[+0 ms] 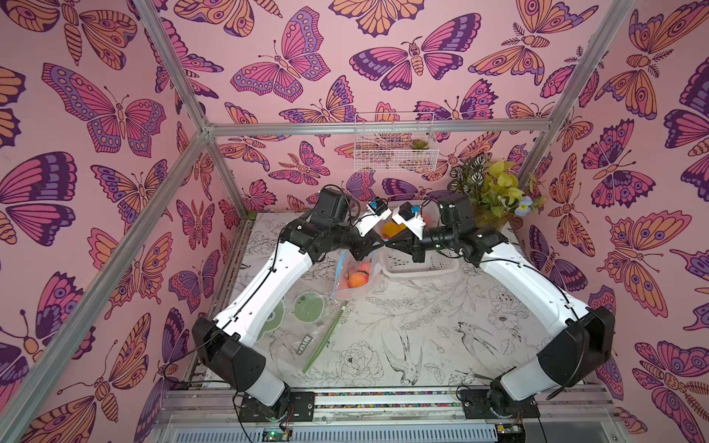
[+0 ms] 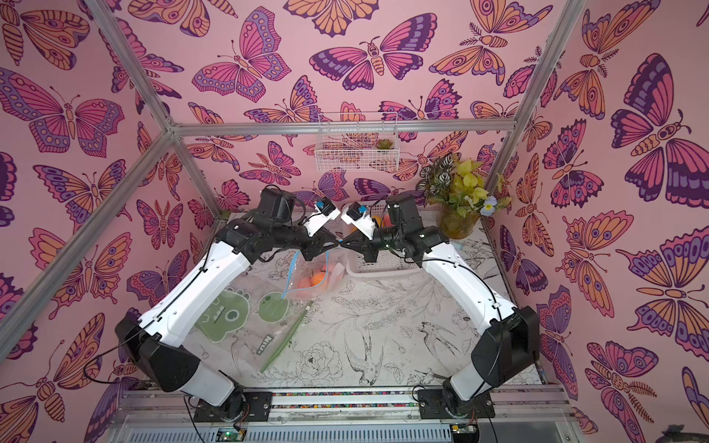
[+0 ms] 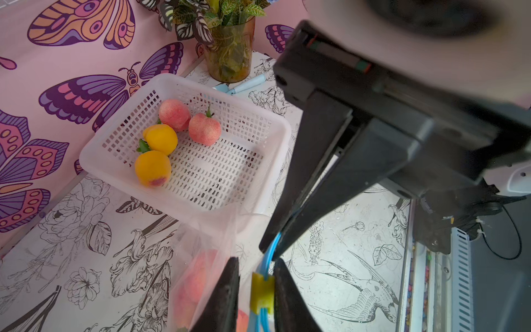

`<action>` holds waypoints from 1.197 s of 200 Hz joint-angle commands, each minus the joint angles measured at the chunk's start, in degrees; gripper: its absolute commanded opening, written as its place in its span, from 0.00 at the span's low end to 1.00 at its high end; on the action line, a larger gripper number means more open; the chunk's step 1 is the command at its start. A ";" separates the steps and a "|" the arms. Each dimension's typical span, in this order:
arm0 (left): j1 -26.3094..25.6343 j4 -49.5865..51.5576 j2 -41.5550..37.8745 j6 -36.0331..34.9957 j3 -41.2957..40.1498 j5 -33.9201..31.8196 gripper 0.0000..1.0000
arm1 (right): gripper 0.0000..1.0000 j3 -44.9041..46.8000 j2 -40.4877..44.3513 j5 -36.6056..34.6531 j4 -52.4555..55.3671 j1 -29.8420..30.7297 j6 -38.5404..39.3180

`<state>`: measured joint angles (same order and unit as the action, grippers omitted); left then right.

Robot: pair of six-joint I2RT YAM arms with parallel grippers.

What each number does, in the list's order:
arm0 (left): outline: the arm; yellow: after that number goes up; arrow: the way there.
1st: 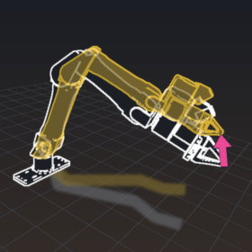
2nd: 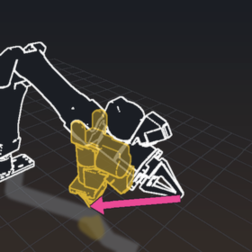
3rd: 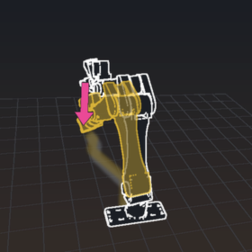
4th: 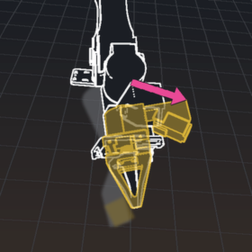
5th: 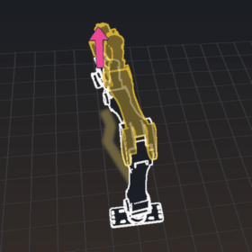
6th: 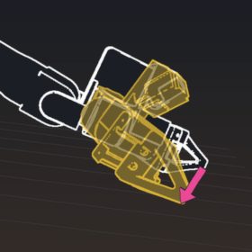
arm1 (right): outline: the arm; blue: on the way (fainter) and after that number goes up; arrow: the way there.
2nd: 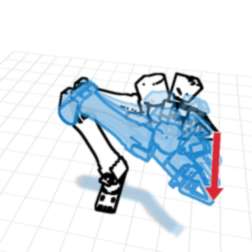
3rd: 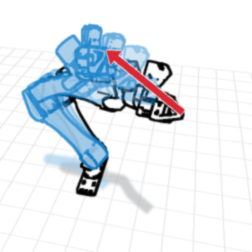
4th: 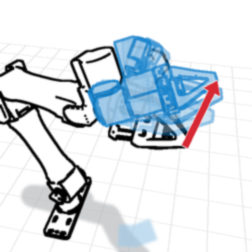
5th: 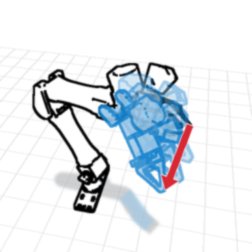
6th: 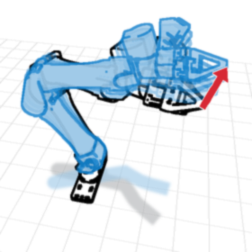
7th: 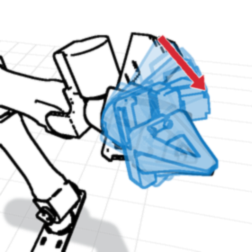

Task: Place the peach in a zip-top bag and seal the zipper
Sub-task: Zip the zipper on the zipper food storage bag.

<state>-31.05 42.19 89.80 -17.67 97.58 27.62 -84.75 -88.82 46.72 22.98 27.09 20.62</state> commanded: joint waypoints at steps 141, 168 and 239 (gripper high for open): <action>-0.24 3.62 -2.81 -0.96 0.81 -5.96 0.18 | 0.00 1.11 1.97 -7.27 -5.41 0.42 -10.25; -0.24 3.32 -1.77 -0.80 2.16 -4.69 0.31 | 0.00 0.92 1.72 -4.38 -4.33 0.42 -8.83; -0.24 1.79 1.80 -0.76 4.20 -2.63 0.32 | 0.00 0.75 1.36 -1.54 -3.11 0.86 -7.55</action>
<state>-31.20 44.14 90.04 -17.98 100.90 23.11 -84.03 -88.47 43.46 19.16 27.49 12.23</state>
